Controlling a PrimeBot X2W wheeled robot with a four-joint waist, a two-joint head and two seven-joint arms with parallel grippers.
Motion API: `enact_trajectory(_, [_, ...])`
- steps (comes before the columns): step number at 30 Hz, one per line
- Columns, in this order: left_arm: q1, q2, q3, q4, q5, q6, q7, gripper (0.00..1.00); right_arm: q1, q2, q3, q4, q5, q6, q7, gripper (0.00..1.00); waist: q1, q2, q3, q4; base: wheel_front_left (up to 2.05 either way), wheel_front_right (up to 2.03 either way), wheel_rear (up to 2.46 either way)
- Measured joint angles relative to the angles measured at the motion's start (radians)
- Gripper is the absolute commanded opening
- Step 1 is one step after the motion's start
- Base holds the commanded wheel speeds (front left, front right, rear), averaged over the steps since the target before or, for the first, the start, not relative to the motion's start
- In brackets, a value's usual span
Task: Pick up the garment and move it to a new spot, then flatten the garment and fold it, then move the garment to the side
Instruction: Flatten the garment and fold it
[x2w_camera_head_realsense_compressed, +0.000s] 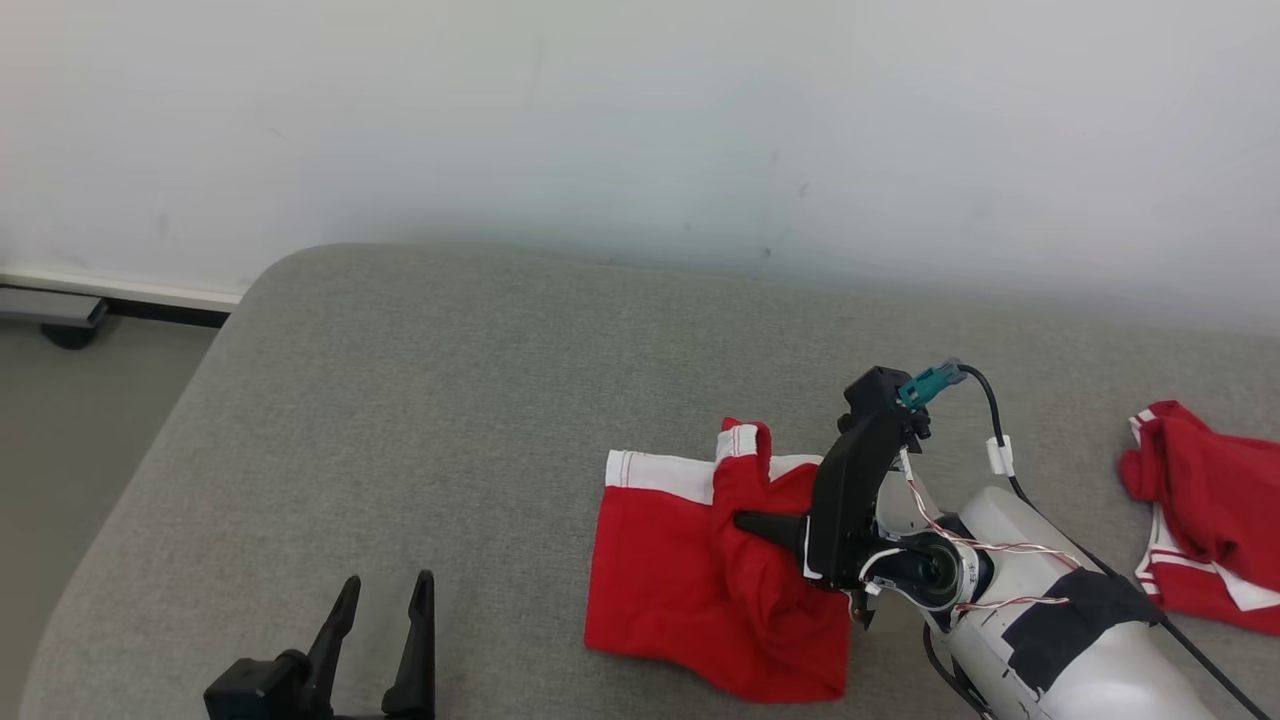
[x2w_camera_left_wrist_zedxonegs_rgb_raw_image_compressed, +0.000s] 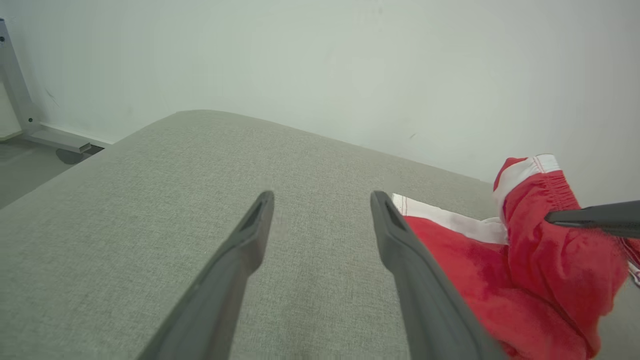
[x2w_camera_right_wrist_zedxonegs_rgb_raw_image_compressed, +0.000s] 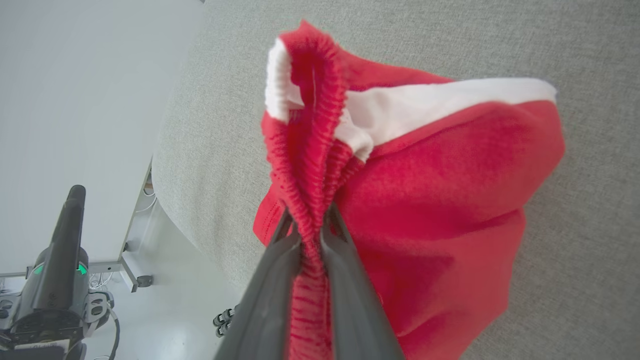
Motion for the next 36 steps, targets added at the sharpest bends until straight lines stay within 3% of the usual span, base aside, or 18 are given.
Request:
enact_trajectory(12, [-0.024,-0.03,-0.012,0.049,0.003,-0.019,0.0,1.0,-0.048,0.026,-0.002,0.106,0.0,-0.052,-0.012,0.0,-0.0001,0.0,0.01,0.074,0.0,0.0,0.0])
enact_trajectory(36, [-0.06,-0.063,-0.021,0.096,0.014,-0.045,0.0,1.0,-0.112,0.042,-0.002,0.277,-0.009,-0.087,-0.109,0.0,0.0,0.0,0.039,0.182,0.0,0.0,0.0])
